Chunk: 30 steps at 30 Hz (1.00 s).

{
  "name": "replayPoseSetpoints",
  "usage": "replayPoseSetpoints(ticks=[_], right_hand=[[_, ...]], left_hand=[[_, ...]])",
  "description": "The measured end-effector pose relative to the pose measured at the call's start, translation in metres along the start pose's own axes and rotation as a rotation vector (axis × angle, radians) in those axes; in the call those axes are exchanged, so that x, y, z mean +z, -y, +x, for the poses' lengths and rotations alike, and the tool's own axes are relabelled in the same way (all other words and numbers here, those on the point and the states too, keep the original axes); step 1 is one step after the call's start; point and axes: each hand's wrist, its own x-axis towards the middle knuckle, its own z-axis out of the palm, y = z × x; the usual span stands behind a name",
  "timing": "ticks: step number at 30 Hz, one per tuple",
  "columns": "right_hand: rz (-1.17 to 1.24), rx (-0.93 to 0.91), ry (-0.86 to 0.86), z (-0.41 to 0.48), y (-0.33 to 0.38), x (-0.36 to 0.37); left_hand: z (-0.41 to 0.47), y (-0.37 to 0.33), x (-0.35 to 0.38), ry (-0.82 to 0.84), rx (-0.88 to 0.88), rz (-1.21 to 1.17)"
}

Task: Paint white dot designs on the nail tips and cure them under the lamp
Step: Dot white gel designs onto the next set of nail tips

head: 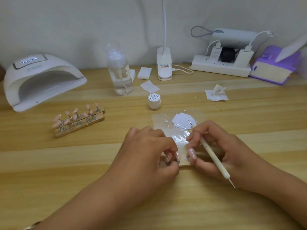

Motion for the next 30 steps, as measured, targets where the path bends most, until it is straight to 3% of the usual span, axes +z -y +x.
replayPoseSetpoints(ticks=[14,23,30], right_hand=[[-0.036,-0.057,-0.029,0.000,-0.006,-0.001],[-0.337,-0.242,-0.184,-0.001,-0.012,0.008],[-0.321,-0.302,-0.235,-0.004,0.001,0.004]], left_hand=[[0.006,-0.004,0.003,0.008,-0.023,0.003],[0.007,-0.007,0.002,0.010,-0.046,-0.012],[0.006,-0.006,0.003,-0.016,-0.033,0.007]])
